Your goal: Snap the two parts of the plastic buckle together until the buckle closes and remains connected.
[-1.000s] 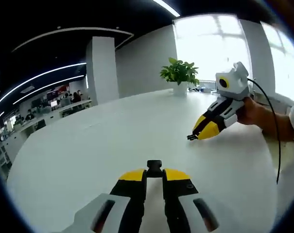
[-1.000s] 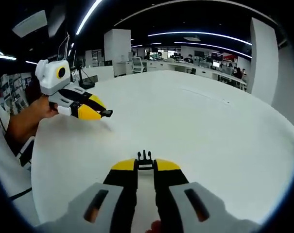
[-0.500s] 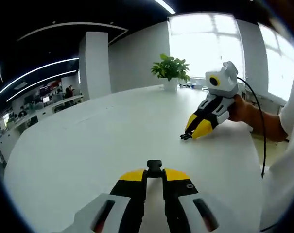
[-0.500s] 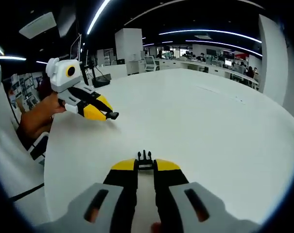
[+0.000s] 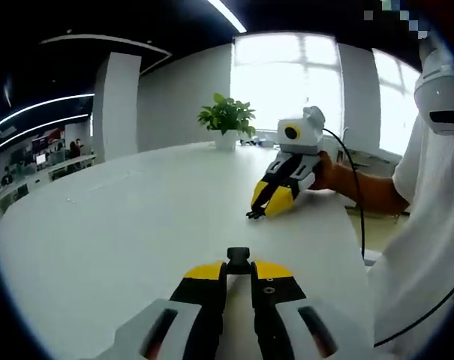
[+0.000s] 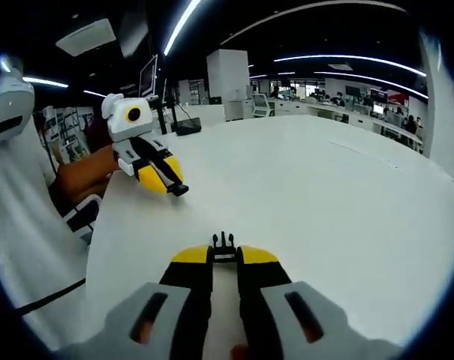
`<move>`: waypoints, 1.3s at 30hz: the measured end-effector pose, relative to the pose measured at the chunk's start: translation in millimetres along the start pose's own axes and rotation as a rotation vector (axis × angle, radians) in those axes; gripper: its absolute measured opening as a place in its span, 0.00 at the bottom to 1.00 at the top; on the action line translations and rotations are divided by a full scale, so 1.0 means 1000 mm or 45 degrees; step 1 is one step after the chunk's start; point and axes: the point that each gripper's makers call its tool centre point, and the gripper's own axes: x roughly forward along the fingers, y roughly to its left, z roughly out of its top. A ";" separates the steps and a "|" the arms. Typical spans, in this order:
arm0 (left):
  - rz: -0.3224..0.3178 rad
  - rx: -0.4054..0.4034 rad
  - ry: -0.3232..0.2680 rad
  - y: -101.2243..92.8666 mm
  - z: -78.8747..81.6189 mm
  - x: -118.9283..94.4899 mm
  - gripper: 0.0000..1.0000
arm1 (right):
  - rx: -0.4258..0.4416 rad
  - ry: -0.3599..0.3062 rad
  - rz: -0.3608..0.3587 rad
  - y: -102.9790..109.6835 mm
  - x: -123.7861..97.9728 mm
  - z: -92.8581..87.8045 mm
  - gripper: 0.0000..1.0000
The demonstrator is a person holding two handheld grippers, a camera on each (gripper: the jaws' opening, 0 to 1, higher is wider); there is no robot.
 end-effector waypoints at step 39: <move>-0.305 0.181 0.097 -0.042 -0.019 0.004 0.12 | -0.249 0.022 0.407 0.072 0.011 -0.007 0.13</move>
